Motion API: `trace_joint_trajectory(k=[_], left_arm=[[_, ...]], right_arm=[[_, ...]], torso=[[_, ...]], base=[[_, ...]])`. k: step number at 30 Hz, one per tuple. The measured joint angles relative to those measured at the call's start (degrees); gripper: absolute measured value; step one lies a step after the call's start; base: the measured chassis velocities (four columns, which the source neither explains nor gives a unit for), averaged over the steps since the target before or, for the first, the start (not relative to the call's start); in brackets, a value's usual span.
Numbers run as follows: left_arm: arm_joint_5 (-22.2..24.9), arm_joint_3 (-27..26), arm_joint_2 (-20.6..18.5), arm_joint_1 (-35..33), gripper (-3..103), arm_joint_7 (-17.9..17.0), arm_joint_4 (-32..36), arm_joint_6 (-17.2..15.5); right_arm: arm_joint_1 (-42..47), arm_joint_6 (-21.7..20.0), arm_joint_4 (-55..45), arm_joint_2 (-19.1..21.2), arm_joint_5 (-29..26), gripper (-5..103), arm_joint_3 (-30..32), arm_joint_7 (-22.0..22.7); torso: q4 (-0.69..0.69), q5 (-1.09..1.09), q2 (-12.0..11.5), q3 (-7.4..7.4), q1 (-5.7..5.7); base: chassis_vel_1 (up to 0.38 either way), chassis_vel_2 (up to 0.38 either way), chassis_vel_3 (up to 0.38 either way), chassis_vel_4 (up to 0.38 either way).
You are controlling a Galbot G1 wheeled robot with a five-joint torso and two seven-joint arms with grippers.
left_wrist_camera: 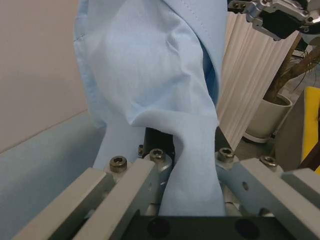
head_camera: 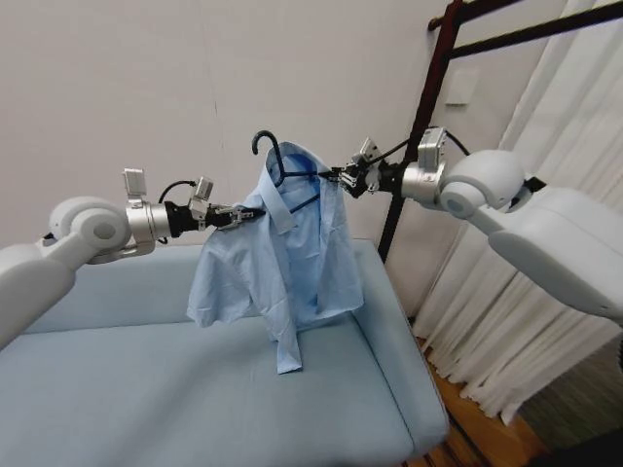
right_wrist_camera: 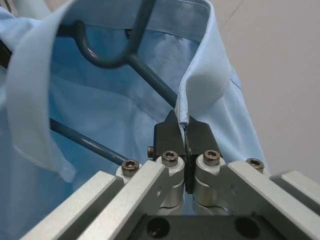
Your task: Pick up the clothes from the sofa and hang them on the clothes hanger.
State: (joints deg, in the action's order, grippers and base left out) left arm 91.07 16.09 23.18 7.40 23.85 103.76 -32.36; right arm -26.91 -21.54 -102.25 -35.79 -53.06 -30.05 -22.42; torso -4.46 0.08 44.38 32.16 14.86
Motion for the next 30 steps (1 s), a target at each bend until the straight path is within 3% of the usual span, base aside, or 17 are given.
trace_joint_trajectory(k=[11,12,19,23,30], left_arm=[[0.16,-0.09,-1.22,-0.82,8,-0.01,0.73,0.00],[1.19,-0.79,-1.86,-1.16,8,0.02,1.37,0.00],[1.90,-1.00,-1.97,-0.63,8,-0.11,1.78,0.00],[2.02,-1.06,-2.37,-0.73,8,-0.42,2.53,0.00],[2.73,-1.44,-2.70,-0.80,8,-1.11,3.42,-0.07]], right_arm=[[0.30,-4.67,-4.15,-0.20,-4.48,0,1.38,3.57],[4.03,-3.52,-4.46,1.58,-2.05,0,1.31,2.47],[8.27,-2.21,-7.21,2.61,-0.15,0,1.76,2.99],[9.19,-2.80,-9.87,2.76,-3.33,0,2.60,7.72],[9.60,-2.74,-9.86,2.65,-3.72,-3,2.57,10.25]], torso=[[0.00,-0.01,0.00,0.00,0.00],[0.00,0.03,0.00,0.00,0.00],[0.00,0.01,0.00,0.00,0.00],[-0.01,0.00,0.00,-0.01,0.00],[0.00,0.00,0.00,0.00,0.00]], base=[[0.000,0.000,0.000,0.000],[0.000,0.000,0.000,0.000],[0.000,0.000,0.000,0.000],[0.000,0.000,0.000,0.000],[0.000,0.000,0.000,0.000]])
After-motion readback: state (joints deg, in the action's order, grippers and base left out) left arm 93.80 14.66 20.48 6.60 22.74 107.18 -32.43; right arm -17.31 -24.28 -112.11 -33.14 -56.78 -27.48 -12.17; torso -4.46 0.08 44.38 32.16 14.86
